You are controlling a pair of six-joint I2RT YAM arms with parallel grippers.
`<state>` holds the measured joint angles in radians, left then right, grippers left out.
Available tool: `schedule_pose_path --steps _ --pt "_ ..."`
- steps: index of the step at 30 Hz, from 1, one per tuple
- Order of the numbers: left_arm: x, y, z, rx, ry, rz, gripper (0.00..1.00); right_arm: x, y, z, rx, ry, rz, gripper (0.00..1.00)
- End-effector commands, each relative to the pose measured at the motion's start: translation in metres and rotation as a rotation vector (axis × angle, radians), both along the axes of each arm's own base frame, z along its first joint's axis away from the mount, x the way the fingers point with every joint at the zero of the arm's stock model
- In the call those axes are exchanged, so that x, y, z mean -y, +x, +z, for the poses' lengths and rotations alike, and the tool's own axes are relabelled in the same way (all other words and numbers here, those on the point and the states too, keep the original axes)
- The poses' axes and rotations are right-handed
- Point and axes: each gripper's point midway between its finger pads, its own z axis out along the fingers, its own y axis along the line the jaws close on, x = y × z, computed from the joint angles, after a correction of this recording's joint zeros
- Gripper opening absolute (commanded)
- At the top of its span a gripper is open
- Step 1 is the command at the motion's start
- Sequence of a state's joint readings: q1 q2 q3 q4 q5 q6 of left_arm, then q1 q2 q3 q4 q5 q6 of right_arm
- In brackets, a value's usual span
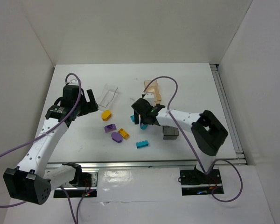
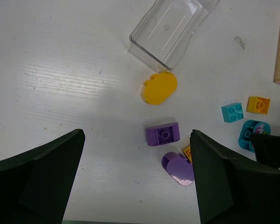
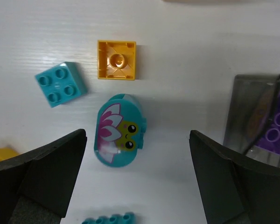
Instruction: Sort the legos into containers by color
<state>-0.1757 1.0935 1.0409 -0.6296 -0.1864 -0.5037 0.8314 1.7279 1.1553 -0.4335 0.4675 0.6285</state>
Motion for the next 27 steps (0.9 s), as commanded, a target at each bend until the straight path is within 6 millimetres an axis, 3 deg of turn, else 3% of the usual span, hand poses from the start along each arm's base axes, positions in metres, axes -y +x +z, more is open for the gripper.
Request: schedule_pose_path --steps 1,5,9,10,11,13,14,16,18,21,24,25,27 --pt "-0.002 0.003 0.021 0.057 0.004 0.016 1.00 -0.020 0.012 -0.010 -0.015 0.026 -0.007 0.98" --pt "-0.001 0.001 0.017 0.037 0.015 -0.008 1.00 -0.021 0.013 -0.028 -0.047 -0.009 -0.007 0.93" --pt "-0.003 0.001 0.011 0.020 0.026 0.000 1.00 -0.030 0.009 -0.027 -0.041 0.005 0.005 0.75" --pt "-0.003 0.001 0.011 0.020 0.026 0.000 1.00 -0.030 0.009 -0.027 -0.041 0.005 0.005 0.69" --pt "-0.003 0.001 0.011 0.020 0.026 0.000 1.00 -0.030 0.010 -0.022 -0.033 0.014 0.005 0.56" --pt "-0.003 0.001 0.011 0.020 0.026 0.000 1.00 -0.027 0.010 -0.015 -0.019 0.013 -0.002 0.43" --pt "-0.003 0.001 0.011 0.020 0.026 0.000 1.00 -0.029 0.015 -0.001 0.014 0.030 -0.010 0.36" --pt "-0.003 0.001 0.011 0.020 0.026 0.000 1.00 -0.022 0.015 0.010 0.033 0.016 -0.016 0.34" --pt "-0.003 0.001 0.011 0.020 0.026 0.000 1.00 -0.022 0.022 0.038 0.094 0.038 -0.026 0.33" --pt "-0.007 0.000 0.017 0.043 0.035 0.015 1.00 -0.006 0.035 0.066 0.151 0.045 -0.055 0.33" --pt "-0.008 -0.002 0.022 0.052 0.040 0.009 1.00 0.011 0.063 0.086 0.193 0.074 -0.084 0.33" --pt "-0.005 -0.001 0.026 0.061 0.030 0.000 1.00 0.027 0.076 0.084 0.187 0.071 -0.120 0.33" --pt "-0.006 -0.004 0.020 0.018 0.047 -0.009 1.00 0.031 0.100 0.083 0.193 0.080 -0.118 0.34"
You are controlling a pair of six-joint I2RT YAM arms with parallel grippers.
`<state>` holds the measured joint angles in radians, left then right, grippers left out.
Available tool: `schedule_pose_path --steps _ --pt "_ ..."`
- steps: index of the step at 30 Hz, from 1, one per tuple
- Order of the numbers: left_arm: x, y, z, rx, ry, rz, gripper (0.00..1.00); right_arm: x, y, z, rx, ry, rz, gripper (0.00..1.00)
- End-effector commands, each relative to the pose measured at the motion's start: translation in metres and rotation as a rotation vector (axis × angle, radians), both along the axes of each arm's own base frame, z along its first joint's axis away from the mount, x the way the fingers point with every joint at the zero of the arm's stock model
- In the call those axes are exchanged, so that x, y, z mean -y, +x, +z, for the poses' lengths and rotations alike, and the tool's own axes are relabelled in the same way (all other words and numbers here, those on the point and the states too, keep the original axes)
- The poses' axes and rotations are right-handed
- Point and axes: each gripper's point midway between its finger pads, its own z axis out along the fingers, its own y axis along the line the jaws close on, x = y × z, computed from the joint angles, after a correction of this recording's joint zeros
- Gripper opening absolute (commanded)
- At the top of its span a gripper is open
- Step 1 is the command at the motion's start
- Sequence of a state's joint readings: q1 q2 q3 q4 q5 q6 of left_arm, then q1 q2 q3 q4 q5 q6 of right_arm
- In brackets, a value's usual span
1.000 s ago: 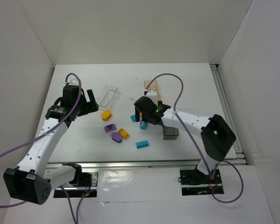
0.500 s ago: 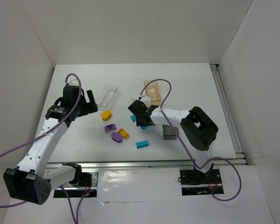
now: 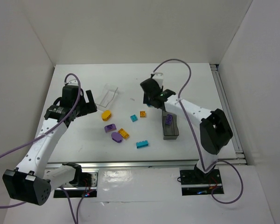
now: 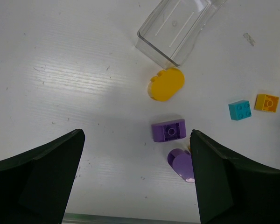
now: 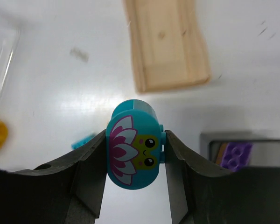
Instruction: Sort the legos into containers by color
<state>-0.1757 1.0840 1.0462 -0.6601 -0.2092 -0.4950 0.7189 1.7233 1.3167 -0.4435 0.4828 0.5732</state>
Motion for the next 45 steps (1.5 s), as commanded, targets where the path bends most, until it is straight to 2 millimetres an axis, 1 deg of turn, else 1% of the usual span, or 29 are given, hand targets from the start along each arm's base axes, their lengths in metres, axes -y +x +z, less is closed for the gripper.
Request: schedule_pose_path --steps 1,3,4,6,7,8,9,11,12,14,15,16,17,19,20,21,23,24,25,26,29,31,33,34,37,38,41,43,45 --pt "-0.004 0.001 0.022 0.030 0.034 -0.008 1.00 0.024 0.049 0.023 0.070 0.010 -0.053 0.34" --pt "-0.009 0.000 0.018 0.013 0.057 0.012 1.00 0.035 0.073 0.020 0.073 0.012 -0.065 0.39" --pt "-0.011 -0.001 0.014 0.003 0.065 0.018 1.00 0.029 0.087 0.015 0.056 0.018 -0.052 0.42" --pt "-0.011 -0.003 0.012 0.002 0.065 0.018 1.00 0.036 0.101 0.006 0.027 -0.020 -0.060 0.42" --pt "-0.012 -0.004 0.011 0.009 0.064 0.019 1.00 0.032 0.113 0.015 0.051 -0.017 -0.070 0.42" --pt "-0.012 -0.005 0.008 0.000 0.065 0.018 1.00 0.029 0.118 -0.003 0.025 -0.044 -0.060 0.42" --pt "-0.014 -0.005 0.008 0.002 0.074 0.027 1.00 0.035 0.125 -0.007 0.024 -0.053 -0.079 0.42" --pt "-0.014 -0.004 0.005 -0.010 0.083 0.021 1.00 0.030 0.135 -0.015 0.022 -0.055 -0.079 0.44" --pt "-0.014 -0.003 0.003 -0.019 0.084 0.020 1.00 0.032 0.141 -0.017 0.023 -0.043 -0.082 0.49" --pt "-0.014 -0.003 0.003 -0.019 0.084 0.020 1.00 0.028 0.148 -0.014 0.036 -0.035 -0.082 0.65" --pt "-0.014 -0.003 0.003 -0.019 0.084 0.020 1.00 0.029 0.145 -0.016 0.022 -0.043 -0.082 0.75" --pt "-0.014 -0.003 0.003 -0.019 0.084 0.020 1.00 0.032 0.144 -0.012 0.027 -0.052 -0.091 0.78" --pt "-0.014 -0.003 0.003 -0.019 0.084 0.020 1.00 0.037 0.140 0.001 0.045 -0.051 -0.101 0.78" --pt "-0.014 -0.003 0.003 -0.018 0.077 0.027 1.00 0.025 0.128 0.016 0.087 -0.035 -0.077 0.78" --pt "-0.014 -0.003 0.003 -0.018 0.077 0.028 1.00 0.027 0.112 0.006 0.070 -0.055 -0.070 0.78" --pt "-0.014 -0.003 0.003 -0.018 0.077 0.028 1.00 0.014 0.097 0.029 0.112 -0.033 -0.030 0.78" --pt "-0.013 -0.002 0.000 -0.025 0.063 0.042 1.00 0.002 0.078 0.038 0.146 -0.017 0.004 0.78" --pt "-0.012 -0.001 -0.003 -0.035 0.065 0.042 1.00 -0.002 0.058 0.035 0.139 -0.007 0.043 0.78" --pt "-0.012 0.000 -0.005 -0.044 0.060 0.048 1.00 -0.020 0.041 0.034 0.146 -0.002 0.110 0.78" --pt "-0.012 -0.002 -0.009 -0.053 0.062 0.048 1.00 -0.033 0.028 0.023 0.133 0.032 0.181 0.78" --pt "-0.013 -0.001 -0.011 -0.061 0.064 0.062 1.00 -0.065 0.004 0.018 0.117 0.076 0.338 0.78" --pt "-0.016 -0.004 -0.016 -0.087 0.072 0.075 1.00 -0.086 -0.008 -0.007 0.057 0.045 0.431 0.78" --pt "-0.020 -0.006 -0.017 -0.089 0.081 0.109 1.00 -0.095 -0.015 -0.022 0.016 0.008 0.474 0.78" --pt "-0.024 -0.006 -0.014 -0.088 0.095 0.123 1.00 -0.105 -0.016 -0.032 0.004 -0.021 0.493 0.78" --pt "-0.023 -0.006 -0.014 -0.086 0.087 0.131 1.00 -0.111 -0.012 -0.046 -0.008 -0.070 0.476 0.78" --pt "-0.022 -0.007 -0.018 -0.107 0.085 0.125 1.00 -0.107 -0.012 -0.052 -0.019 -0.089 0.468 0.78" --pt "-0.022 -0.007 -0.018 -0.107 0.085 0.125 1.00 -0.105 -0.011 -0.062 -0.032 -0.107 0.449 0.76" --pt "-0.022 -0.007 -0.018 -0.107 0.085 0.125 1.00 -0.107 -0.008 -0.064 -0.027 -0.103 0.449 0.74" --pt "-0.021 -0.007 -0.018 -0.104 0.070 0.140 1.00 -0.107 -0.009 -0.075 -0.046 -0.117 0.450 0.74"
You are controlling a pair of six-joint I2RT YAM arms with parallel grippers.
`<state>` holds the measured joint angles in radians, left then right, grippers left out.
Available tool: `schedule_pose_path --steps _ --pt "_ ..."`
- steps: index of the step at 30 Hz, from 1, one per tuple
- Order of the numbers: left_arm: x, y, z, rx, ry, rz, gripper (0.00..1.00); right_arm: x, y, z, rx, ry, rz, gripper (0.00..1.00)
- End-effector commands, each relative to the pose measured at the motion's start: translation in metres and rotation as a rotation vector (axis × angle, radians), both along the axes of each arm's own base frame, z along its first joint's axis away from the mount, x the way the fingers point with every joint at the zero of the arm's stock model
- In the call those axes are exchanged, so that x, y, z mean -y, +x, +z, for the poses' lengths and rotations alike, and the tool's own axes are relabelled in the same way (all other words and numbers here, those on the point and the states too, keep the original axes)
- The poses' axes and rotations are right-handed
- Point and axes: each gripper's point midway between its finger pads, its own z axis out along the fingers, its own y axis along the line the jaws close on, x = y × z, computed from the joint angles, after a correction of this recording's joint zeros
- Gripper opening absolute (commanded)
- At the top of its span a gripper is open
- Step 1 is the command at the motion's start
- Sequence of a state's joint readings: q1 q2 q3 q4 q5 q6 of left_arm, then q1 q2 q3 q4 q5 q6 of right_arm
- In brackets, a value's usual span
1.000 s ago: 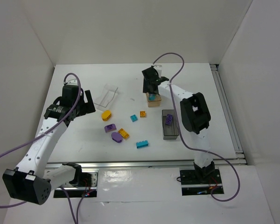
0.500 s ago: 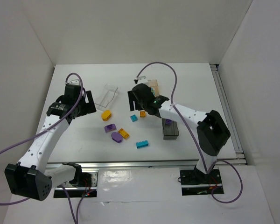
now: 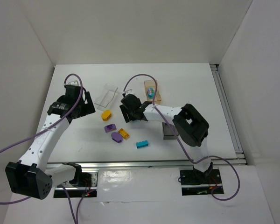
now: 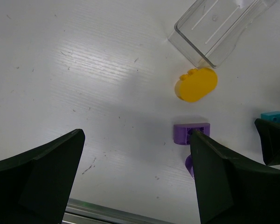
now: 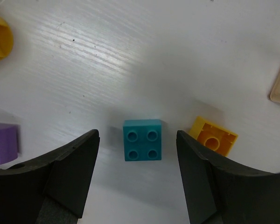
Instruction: Sort the legos into containers by color
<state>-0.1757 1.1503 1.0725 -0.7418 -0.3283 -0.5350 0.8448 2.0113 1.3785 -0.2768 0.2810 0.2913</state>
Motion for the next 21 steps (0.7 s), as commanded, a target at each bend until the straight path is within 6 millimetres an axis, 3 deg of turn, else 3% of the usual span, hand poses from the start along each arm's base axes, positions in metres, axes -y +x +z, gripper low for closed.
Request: schedule_pose_path --steps 1,3,9,14,18,21 --pt "-0.001 -0.001 -0.001 -0.003 -0.008 0.031 1.00 -0.007 0.015 0.016 0.050 0.011 -0.012 0.74" --pt "0.001 -0.002 -0.002 -0.004 -0.015 0.025 1.00 -0.007 0.015 0.008 0.035 -0.005 -0.012 0.74" --pt "-0.002 -0.006 0.002 0.015 -0.025 0.067 1.00 -0.006 0.008 -0.003 -0.003 -0.003 -0.012 0.59" --pt "-0.002 -0.005 0.006 0.037 -0.035 0.074 1.00 0.000 0.001 -0.010 -0.032 -0.031 0.001 0.56" --pt "-0.002 -0.005 0.006 0.037 -0.035 0.074 1.00 0.001 0.003 -0.009 -0.031 -0.050 0.002 0.48" --pt "-0.002 -0.005 0.006 0.037 -0.035 0.074 1.00 -0.002 0.008 0.010 -0.001 -0.030 -0.005 0.41"
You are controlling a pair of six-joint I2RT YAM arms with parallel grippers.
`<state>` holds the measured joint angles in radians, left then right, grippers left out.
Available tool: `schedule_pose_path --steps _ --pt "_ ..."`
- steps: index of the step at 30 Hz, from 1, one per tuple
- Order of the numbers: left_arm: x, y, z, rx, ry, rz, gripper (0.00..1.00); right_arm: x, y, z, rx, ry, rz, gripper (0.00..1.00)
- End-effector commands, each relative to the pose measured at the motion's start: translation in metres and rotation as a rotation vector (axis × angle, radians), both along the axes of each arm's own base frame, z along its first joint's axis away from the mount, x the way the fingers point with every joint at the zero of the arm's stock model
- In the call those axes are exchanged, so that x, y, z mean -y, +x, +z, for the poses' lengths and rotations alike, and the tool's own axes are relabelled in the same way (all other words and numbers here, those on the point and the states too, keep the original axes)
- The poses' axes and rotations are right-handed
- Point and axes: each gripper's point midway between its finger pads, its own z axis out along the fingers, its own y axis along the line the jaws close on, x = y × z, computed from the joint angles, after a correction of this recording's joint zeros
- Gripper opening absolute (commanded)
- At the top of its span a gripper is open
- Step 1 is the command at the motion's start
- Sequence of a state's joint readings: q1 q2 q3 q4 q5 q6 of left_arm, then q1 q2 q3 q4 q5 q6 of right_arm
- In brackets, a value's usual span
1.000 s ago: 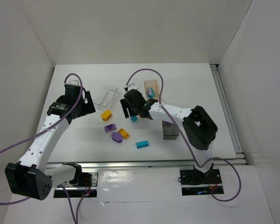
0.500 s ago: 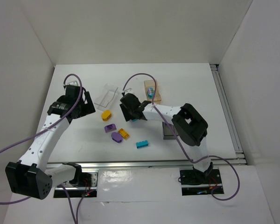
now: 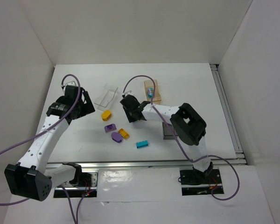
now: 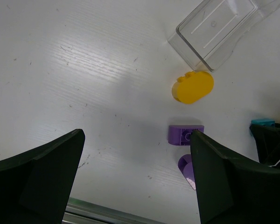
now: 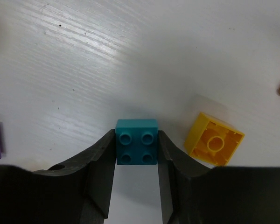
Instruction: Sort the legos into containers by color
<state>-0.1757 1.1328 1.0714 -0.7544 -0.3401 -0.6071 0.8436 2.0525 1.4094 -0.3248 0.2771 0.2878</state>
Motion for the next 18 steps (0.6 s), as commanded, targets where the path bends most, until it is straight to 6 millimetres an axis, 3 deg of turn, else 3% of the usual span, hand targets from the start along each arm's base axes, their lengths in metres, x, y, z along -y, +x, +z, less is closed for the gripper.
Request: schedule_pose_path --steps 1,4,7,8,10,12,14,16,17,18 --pt "-0.002 -0.002 0.003 0.017 0.003 0.013 1.00 -0.006 0.014 0.034 0.062 0.020 -0.006 0.39" --pt "-0.001 -0.001 0.006 0.026 0.002 0.013 1.00 -0.004 0.021 0.057 0.113 0.032 -0.030 0.32" --pt "-0.001 0.001 0.010 0.035 0.000 0.013 1.00 0.005 0.030 0.081 0.160 0.051 -0.065 0.32" --pt "-0.001 0.001 0.010 0.035 0.000 0.013 1.00 0.020 0.042 0.095 0.191 0.058 -0.111 0.32" --pt "-0.002 0.000 0.012 0.042 0.006 0.005 1.00 0.032 0.059 0.112 0.223 0.105 -0.187 0.32" --pt "-0.003 0.000 0.012 0.043 0.013 0.010 1.00 0.056 0.082 0.119 0.230 0.131 -0.268 0.32" --pt "-0.005 0.000 0.012 0.043 0.026 0.010 1.00 0.066 0.098 0.120 0.232 0.146 -0.308 0.32" --pt "-0.005 0.000 0.012 0.043 0.026 0.010 1.00 0.078 0.118 0.113 0.230 0.144 -0.356 0.32" --pt "-0.005 0.000 0.012 0.043 0.026 0.010 1.00 0.083 0.122 0.118 0.235 0.147 -0.368 0.32" --pt "-0.007 -0.001 0.015 0.053 0.032 0.017 1.00 0.092 0.131 0.107 0.219 0.127 -0.391 0.32"
